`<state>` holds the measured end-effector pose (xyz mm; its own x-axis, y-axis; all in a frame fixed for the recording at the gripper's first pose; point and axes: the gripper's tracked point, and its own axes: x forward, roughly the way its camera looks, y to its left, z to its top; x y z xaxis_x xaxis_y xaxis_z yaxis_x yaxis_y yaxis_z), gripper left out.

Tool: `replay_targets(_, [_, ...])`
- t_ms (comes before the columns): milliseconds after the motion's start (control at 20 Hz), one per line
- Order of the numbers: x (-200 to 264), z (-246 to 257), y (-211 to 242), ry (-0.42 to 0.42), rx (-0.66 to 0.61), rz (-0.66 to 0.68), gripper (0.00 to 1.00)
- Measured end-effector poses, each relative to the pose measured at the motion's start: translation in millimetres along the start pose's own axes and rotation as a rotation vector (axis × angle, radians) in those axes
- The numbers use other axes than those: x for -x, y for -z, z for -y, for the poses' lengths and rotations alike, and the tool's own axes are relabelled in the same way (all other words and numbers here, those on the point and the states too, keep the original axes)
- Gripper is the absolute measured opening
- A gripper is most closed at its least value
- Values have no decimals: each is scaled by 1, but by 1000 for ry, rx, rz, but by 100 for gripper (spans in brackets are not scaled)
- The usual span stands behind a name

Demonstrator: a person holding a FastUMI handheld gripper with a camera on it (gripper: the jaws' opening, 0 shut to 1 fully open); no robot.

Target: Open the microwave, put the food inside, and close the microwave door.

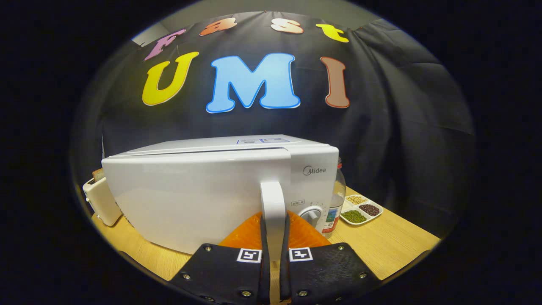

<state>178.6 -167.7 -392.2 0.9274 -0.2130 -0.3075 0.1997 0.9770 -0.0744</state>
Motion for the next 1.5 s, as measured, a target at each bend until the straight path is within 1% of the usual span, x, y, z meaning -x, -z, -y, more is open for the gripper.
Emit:
replay_targets(50, [14, 2, -3, 9, -8, 11, 9])
replay_targets(150, [42, -2, 8, 13, -5, -3, 9])
replay_targets(300, [86, -12, 17, 12, -12, 16, 9])
replay_targets(600, [167, -52, 37, -37, -52, 32, 9])
replay_targets(750, [205, -83, 44, -55, -45, 65, 9])
replay_targets(950, [253, -145, 56, -103, -46, 112, 9])
replay_targets(1200, [290, -227, 64, -171, -39, 164, 8])
replay_targets(1250, [294, -241, 65, -165, -39, 169, 8])
replay_targets(1400, [303, -275, 66, -100, -62, 201, 8])
replay_targets(1500, [306, -307, 66, -105, -63, 226, 8])
